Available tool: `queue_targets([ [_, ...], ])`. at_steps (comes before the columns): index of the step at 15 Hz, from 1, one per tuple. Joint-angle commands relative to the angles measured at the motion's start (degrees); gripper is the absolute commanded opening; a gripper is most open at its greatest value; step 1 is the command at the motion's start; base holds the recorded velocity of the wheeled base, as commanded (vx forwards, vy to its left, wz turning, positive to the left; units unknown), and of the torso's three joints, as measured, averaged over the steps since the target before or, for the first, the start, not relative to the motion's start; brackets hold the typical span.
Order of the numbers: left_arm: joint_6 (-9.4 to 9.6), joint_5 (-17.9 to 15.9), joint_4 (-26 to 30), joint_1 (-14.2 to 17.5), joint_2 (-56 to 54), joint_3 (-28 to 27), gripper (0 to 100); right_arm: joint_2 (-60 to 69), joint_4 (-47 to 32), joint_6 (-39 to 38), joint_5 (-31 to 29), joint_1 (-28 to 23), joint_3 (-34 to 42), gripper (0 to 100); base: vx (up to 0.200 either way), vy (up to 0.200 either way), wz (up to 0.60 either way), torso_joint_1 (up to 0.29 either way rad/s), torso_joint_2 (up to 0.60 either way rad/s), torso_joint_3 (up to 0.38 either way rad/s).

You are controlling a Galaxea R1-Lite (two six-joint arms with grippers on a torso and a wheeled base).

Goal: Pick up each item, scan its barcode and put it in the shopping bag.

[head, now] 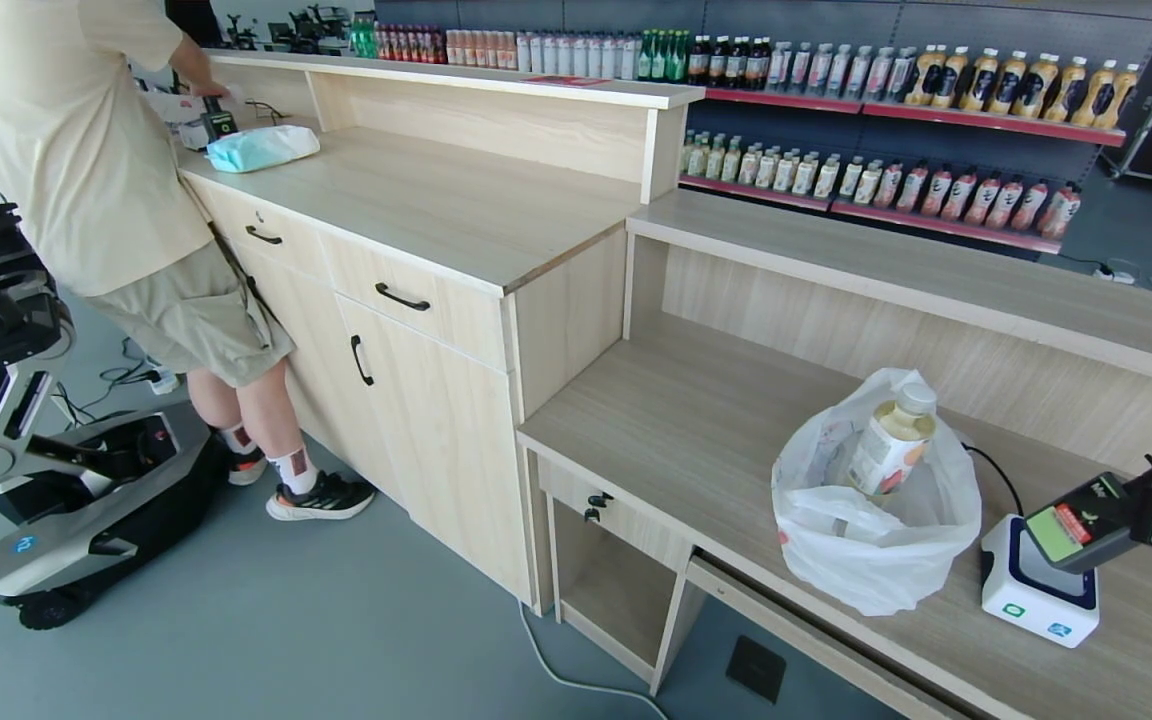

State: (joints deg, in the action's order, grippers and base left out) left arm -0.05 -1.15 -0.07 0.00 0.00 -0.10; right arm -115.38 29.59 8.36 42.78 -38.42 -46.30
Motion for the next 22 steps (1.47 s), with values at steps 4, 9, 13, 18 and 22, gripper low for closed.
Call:
queue_targets([
  [4, -0.04, 0.0, -0.01, 0.0, 0.09, 0.01, 100, -0.1, 0.03, -0.19, 0.03, 0.1, -0.11, 0, 0.0, 0.0, 0.0, 0.0, 0.0, 0.0],
  [9, -0.04, 0.0, -0.01, 0.0, 0.09, 0.01, 100, 2.71, 0.47, -0.36, -0.06, 0.1, 0.16, 0, 0.0, 0.0, 0.0, 0.0, 0.0, 0.0],
  [13, -0.04, 0.0, -0.01, 0.0, 0.09, 0.01, 100, 26.97, 5.48, 18.8, -3.23, -3.5, 16.94, 0, 0.0, 0.0, 0.0, 0.0, 0.0, 0.0],
  [18, -0.04, 0.0, -0.01, 0.0, 0.09, 0.01, 100, 39.27, 4.16, 35.76, -3.75, -11.23, 21.6, 0, 0.0, 0.0, 0.0, 0.0, 0.0, 0.0],
  [22, -0.04, 0.0, -0.01, 0.0, 0.09, 0.01, 100, 40.59, 7.85, 36.29, -3.84, -8.16, 21.78, 0, 0.0, 0.0, 0.45, -0.002, 0.0, 0.001],
])
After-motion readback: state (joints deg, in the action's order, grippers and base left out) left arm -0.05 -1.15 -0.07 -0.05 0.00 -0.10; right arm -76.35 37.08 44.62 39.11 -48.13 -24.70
